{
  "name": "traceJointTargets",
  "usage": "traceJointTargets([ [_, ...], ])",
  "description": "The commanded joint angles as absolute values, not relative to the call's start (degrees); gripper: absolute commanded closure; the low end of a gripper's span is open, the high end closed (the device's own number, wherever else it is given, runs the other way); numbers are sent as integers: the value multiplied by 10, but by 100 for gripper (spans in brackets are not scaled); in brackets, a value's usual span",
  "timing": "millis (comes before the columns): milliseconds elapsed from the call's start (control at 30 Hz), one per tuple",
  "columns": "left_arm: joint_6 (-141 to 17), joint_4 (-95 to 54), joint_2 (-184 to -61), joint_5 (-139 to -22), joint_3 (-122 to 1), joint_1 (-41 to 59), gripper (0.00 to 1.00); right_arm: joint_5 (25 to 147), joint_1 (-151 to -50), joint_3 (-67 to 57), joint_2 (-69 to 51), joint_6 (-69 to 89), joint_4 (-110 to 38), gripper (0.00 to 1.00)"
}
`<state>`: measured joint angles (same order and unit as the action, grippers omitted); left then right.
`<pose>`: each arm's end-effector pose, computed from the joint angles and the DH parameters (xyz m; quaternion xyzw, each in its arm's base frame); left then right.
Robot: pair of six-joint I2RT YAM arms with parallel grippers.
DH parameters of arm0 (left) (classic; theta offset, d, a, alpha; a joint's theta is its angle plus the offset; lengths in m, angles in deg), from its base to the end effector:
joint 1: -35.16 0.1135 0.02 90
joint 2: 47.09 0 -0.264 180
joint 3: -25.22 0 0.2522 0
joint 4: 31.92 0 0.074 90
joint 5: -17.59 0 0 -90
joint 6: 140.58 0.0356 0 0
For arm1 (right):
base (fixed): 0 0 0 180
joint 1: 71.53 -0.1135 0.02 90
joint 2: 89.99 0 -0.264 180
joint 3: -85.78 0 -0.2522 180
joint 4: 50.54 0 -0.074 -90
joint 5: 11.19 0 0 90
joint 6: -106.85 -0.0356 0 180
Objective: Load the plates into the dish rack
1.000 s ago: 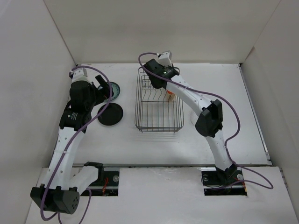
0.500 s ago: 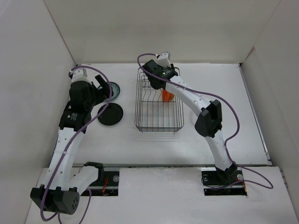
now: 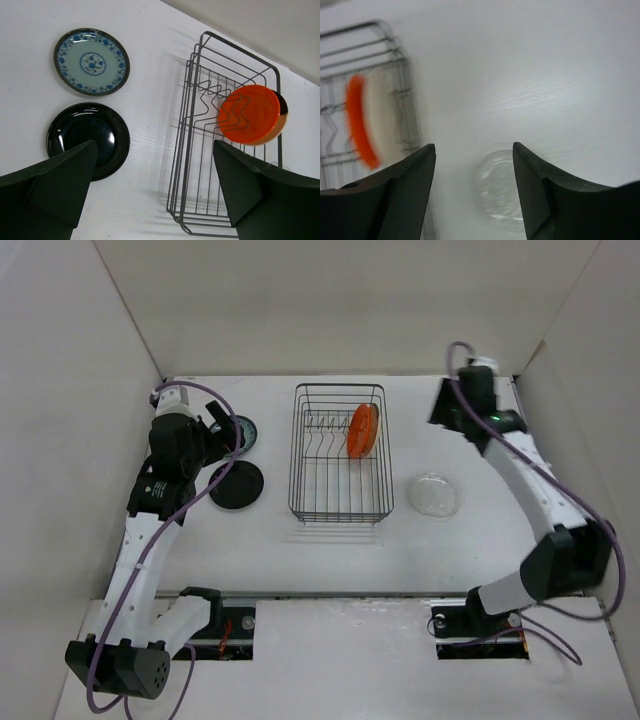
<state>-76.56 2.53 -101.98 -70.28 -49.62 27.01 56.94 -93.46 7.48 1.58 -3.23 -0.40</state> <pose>0.2094 -0.0286 0.3881 -0.1338 0.7792 -0.1656 0.5895 0.3366 0.1212 0.3529 0.0658 0.8911 -0.0118 0.4489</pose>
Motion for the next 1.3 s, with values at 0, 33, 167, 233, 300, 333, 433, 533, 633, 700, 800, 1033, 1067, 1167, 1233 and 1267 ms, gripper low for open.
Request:
traceJointTargets([
  [0,-773,-9,-1031,-755,-494,272,0,861,-806,-87,-117,-14,-184,29],
  [33,-773,-15,-1039,-766,-494,272,0,884,-764,-120,-136,-14,-191,25],
  [167,-778,-15,-1079,-809,-499,272,0,886,-722,-228,-182,-24,-203,17],
  [233,-778,-15,-1090,-822,-499,272,0,970,-687,-259,-182,-61,-218,17],
  [300,-778,-15,-1096,-822,-499,272,0,1014,-632,-321,-182,-108,-268,17],
  [333,-778,-21,-1096,-822,-499,272,0,1014,-622,-334,-182,-114,-274,17],
  [433,-778,-21,-1072,-815,-486,272,0,989,-592,-373,-176,-132,-274,17],
  [533,-778,-21,-1061,-799,-479,267,0,966,-548,-412,-176,-151,-274,17],
  [633,-778,-21,-1061,-799,-484,267,0,959,-542,-418,-161,-138,-261,17],
  [700,-778,-21,-1068,-799,-484,267,0,953,-542,-418,-144,-132,-249,17],
  [800,-778,-21,-1068,-794,-489,267,0,945,-542,-418,-120,-132,-244,19],
  [1033,-778,-15,-1068,-787,-494,267,0,962,-542,-412,-71,-127,-250,43],
  [1067,-778,-15,-1068,-782,-494,267,0,962,-542,-412,-71,-127,-250,49],
  [1167,-778,-15,-1068,-782,-494,267,0,957,-542,-407,-66,-127,-245,75],
  [1233,-778,-10,-1073,-782,-501,267,0,950,-542,-406,-60,-122,-239,81],
  [1267,-778,-10,-1073,-782,-501,267,0,943,-542,-400,-54,-122,-239,84],
])
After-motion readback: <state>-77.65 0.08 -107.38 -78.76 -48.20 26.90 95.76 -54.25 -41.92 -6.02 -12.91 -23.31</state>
